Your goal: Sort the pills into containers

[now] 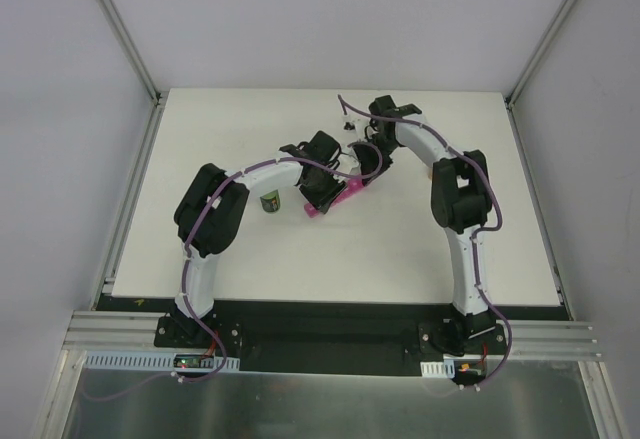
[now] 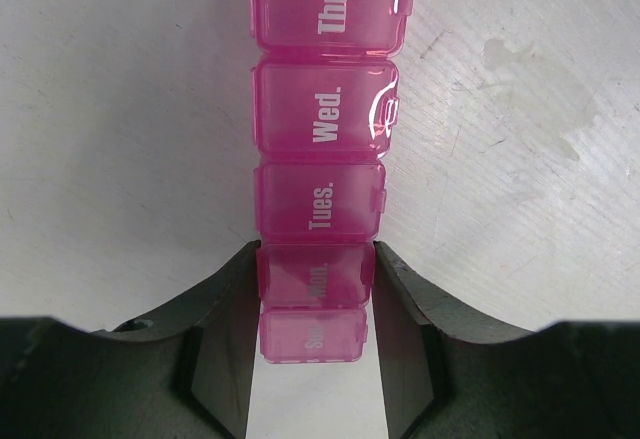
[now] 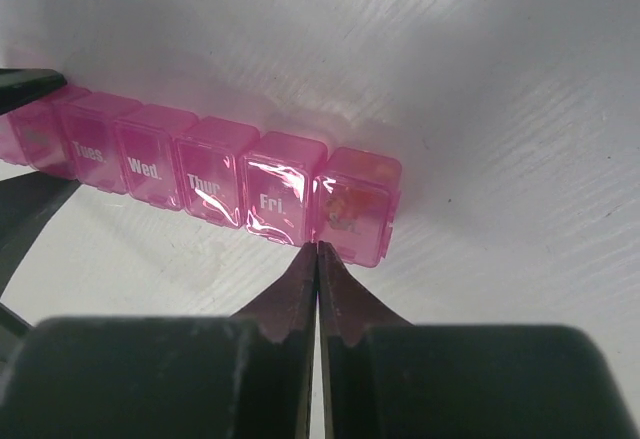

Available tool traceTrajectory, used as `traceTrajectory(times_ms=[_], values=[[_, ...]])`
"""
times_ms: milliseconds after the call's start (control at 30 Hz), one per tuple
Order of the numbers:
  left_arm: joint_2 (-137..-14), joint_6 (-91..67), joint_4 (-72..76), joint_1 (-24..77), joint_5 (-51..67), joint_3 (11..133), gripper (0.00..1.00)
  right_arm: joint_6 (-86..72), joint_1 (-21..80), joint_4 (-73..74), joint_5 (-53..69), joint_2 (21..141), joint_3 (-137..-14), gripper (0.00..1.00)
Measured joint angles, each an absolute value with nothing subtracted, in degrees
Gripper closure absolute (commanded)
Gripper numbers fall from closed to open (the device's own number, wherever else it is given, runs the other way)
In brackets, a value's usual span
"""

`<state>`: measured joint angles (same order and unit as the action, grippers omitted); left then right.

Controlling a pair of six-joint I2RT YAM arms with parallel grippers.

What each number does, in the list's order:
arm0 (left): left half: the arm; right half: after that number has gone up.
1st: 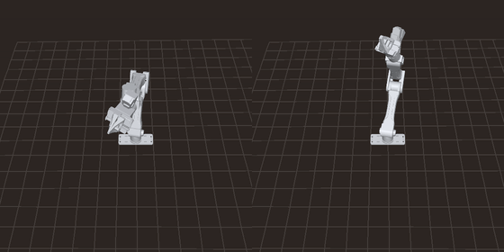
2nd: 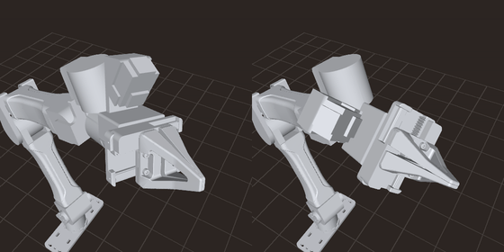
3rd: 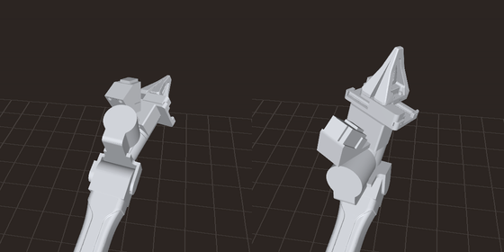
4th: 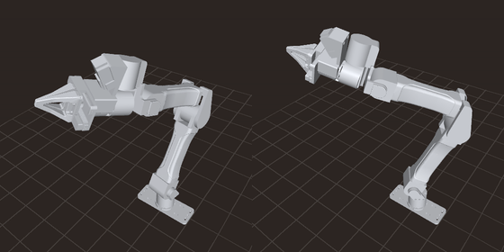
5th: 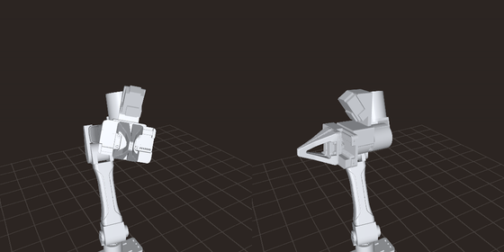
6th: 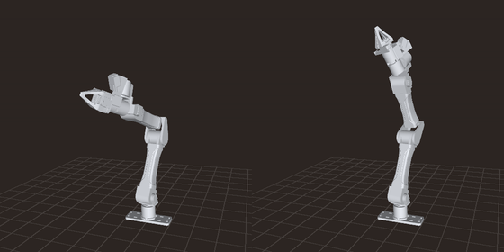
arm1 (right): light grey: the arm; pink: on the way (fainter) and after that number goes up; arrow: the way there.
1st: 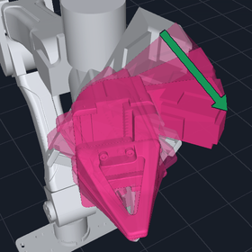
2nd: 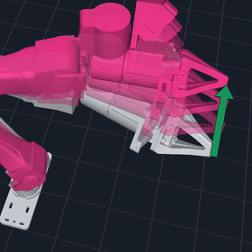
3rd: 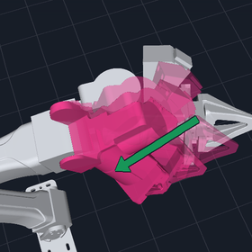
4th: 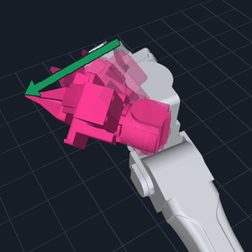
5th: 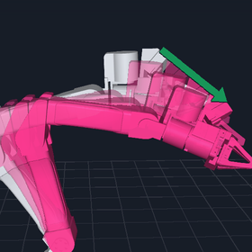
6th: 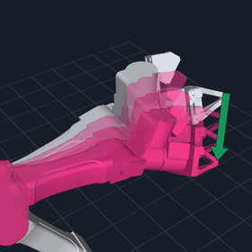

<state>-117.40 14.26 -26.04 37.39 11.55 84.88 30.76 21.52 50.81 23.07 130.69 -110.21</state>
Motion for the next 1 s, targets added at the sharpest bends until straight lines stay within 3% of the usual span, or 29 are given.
traceTrajectory(times_ms=[300, 667, 1000], values=[[-117.7, 14.1, -26.5, 37.4, 11.6, 85.4, 0.76, 30.5, 22.7, 52.5, 19.8, 131.5, -112.2, 0.92], [-117.7, 14.1, -26.5, 37.4, 11.7, 85.4, 0.71, 30.5, 17.2, 51.2, 30.9, 126.5, -111.8, 0.87], [-117.9, 12.7, -27.1, 37.4, 11.5, 85.8, 0.36, 30.5, 12.1, 49.5, 34.0, 112.1, -107.6, 0.86]])
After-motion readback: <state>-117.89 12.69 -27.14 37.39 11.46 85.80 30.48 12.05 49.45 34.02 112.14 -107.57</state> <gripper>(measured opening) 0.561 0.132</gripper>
